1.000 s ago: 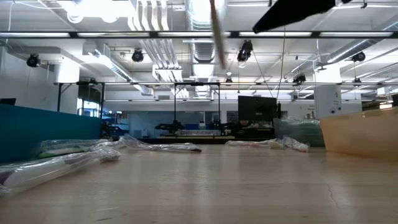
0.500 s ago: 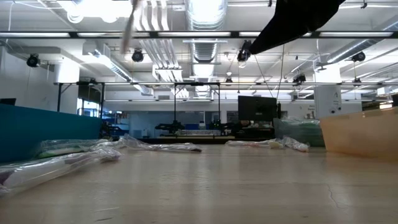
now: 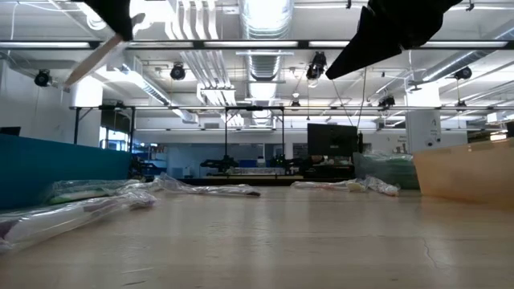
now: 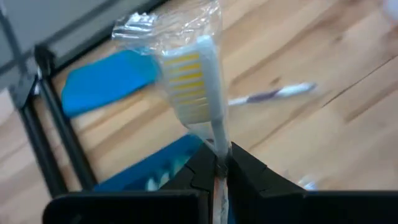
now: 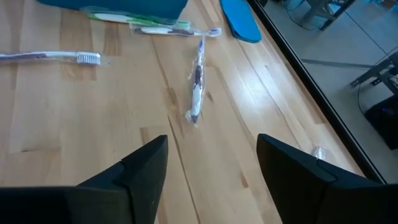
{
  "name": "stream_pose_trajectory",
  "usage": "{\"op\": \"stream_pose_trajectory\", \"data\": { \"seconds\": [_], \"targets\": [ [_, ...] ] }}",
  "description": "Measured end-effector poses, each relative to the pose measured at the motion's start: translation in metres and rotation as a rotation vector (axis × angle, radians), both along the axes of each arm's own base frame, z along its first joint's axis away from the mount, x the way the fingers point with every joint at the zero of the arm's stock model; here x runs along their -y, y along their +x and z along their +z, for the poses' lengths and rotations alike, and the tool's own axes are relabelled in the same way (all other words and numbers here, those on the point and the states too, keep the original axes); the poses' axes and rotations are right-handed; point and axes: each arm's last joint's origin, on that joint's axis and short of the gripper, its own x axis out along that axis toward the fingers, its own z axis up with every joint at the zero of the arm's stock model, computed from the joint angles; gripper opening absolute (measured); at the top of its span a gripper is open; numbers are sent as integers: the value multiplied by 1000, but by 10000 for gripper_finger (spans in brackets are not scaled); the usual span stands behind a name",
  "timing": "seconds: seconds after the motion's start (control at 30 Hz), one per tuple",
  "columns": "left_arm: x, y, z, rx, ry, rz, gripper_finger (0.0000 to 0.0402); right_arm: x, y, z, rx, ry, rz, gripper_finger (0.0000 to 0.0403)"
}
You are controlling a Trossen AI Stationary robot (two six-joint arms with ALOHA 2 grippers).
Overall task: Pick & Place Toothbrushes
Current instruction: Put the orange toothbrush into the blue bin
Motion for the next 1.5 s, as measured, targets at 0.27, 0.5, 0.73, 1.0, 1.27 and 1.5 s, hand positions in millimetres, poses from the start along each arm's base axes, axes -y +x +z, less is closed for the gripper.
{"op": "stream_pose_trajectory", "data": {
  "seconds": [0.27,0.5,0.73,1.0,1.27,1.5],
  "targets": [
    [-16,-1,-45,-174,-95,107,28,0,0,0,-1,0,0,222],
    [-23,-3,-86,-313,-265,147,28,0,0,-1,4,10,-7,231],
    [-26,-8,-117,-386,-346,159,28,0,-1,-3,3,15,-12,252],
    [-28,-10,-144,-407,-435,125,28,1,-1,-4,-1,13,-13,268],
    [-32,-16,-156,-472,-446,83,51,1,-2,-4,-2,13,-13,263],
    [-32,-17,-158,-479,-448,84,89,1,-2,-5,-3,12,-13,238]
  ]
}}
